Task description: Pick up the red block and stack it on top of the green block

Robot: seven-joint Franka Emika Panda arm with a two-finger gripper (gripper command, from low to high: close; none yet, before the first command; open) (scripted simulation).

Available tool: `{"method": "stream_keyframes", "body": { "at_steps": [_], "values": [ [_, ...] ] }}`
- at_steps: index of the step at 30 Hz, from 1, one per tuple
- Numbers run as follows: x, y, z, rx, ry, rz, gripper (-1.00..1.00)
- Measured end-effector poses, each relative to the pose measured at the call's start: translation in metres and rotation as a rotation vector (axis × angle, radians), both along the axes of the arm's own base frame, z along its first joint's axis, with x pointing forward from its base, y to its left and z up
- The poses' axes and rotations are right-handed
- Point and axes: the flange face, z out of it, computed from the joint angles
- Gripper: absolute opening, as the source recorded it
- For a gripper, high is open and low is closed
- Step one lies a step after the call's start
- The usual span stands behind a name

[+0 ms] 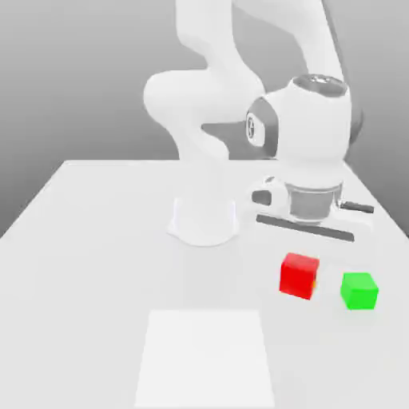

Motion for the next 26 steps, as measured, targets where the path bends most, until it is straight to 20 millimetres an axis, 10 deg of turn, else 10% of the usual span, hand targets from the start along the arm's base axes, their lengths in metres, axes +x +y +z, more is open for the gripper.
{"method": "stream_keyframes", "body": {
  "at_steps": [8, 24, 25, 26],
  "values": [
    [-0.075, 0.098, -0.006, -0.011, 0.024, 0.003, -1.0],
    [-0.08, 0.105, -0.066, -0.012, 0.022, 0.005, -1.0],
    [-0.081, 0.104, -0.071, -0.013, 0.025, 0.004, 1.0],
    [-0.081, 0.104, -0.071, -0.013, 0.025, 0.004, 1.0]
  ]
}}
